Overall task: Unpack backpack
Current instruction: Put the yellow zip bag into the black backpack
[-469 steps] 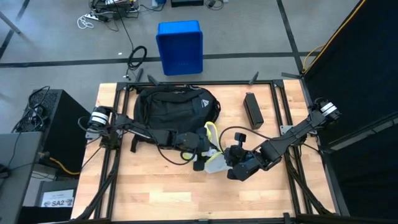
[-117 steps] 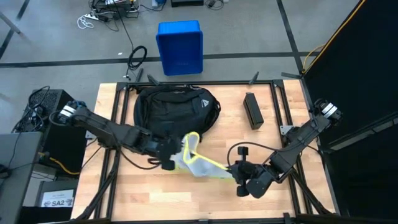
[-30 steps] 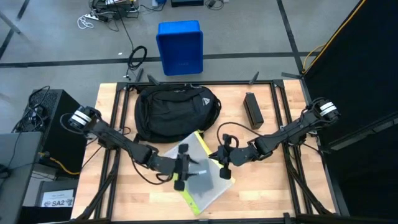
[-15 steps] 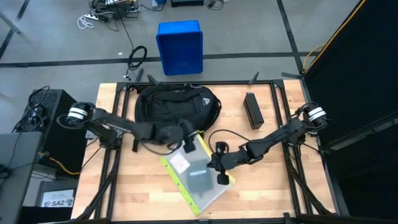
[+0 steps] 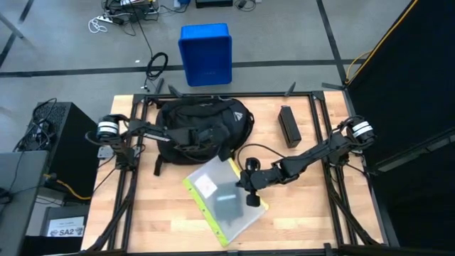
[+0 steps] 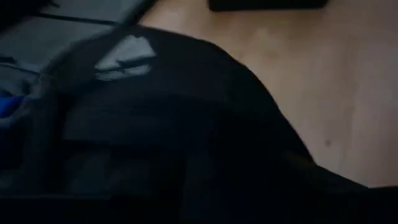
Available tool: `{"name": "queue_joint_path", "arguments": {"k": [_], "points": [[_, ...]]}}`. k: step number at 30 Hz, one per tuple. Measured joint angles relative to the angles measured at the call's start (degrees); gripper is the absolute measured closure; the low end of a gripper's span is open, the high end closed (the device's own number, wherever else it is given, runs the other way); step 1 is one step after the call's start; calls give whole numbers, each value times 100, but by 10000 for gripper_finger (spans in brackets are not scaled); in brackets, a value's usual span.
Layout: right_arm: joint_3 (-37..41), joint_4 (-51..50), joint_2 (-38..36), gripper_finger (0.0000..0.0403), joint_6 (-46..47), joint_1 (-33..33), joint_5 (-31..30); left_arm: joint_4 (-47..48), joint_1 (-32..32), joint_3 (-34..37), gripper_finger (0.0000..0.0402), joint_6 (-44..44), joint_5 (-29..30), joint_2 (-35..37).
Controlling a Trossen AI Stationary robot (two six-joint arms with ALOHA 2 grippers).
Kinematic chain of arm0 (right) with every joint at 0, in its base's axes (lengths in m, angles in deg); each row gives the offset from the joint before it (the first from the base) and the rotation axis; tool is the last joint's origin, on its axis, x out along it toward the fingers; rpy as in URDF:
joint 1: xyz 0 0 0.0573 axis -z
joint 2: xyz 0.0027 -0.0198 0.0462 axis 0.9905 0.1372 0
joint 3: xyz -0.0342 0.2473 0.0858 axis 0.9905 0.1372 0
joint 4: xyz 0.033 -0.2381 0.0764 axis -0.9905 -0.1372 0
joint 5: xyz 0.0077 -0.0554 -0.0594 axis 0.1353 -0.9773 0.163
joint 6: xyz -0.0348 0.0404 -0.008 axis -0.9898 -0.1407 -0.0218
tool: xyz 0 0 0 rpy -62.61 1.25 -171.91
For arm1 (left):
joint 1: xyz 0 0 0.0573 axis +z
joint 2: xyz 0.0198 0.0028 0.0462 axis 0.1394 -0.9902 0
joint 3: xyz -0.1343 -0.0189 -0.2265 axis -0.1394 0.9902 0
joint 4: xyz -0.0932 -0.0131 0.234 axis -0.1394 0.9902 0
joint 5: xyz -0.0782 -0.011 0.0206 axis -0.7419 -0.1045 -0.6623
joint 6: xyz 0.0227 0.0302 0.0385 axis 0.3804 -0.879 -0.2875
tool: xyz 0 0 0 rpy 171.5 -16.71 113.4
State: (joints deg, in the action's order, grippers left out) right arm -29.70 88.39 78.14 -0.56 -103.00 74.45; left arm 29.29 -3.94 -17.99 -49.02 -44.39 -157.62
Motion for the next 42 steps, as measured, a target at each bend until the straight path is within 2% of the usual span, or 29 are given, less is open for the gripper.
{"name": "queue_joint_path", "arguments": {"k": [5,12,18,20,22,24,26,27,30,34,42], "points": [[0,-24,0,403,0,-19,67,166,-43,-517,188,-67,-391,-365],[2,-111,0,403,26,-48,103,878,-34,-1222,137,-75,31,-868],[2,-185,0,403,31,-71,103,903,170,-1428,127,-80,-192,-1533],[2,-229,0,403,31,-82,103,892,196,-1433,149,-124,-203,-1621],[2,-291,0,403,33,-92,103,912,199,-1437,192,-210,-212,-1670],[2,-355,0,403,33,-90,102,973,199,-1434,260,-319,-213,-1663],[2,-404,0,403,39,-90,101,1056,199,-1428,345,-417,-192,-1645],[2,-425,0,403,47,-90,101,1074,202,-1423,371,-398,-192,-1609],[2,-465,-2,403,90,-103,103,1303,185,-1417,394,-417,-294,-1404],[4,-528,-2,403,109,-184,107,2033,29,-1398,400,-427,-244,-794],[4,-536,-2,403,90,-239,98,3753,-731,-1398,401,-416,615,1017]]}}
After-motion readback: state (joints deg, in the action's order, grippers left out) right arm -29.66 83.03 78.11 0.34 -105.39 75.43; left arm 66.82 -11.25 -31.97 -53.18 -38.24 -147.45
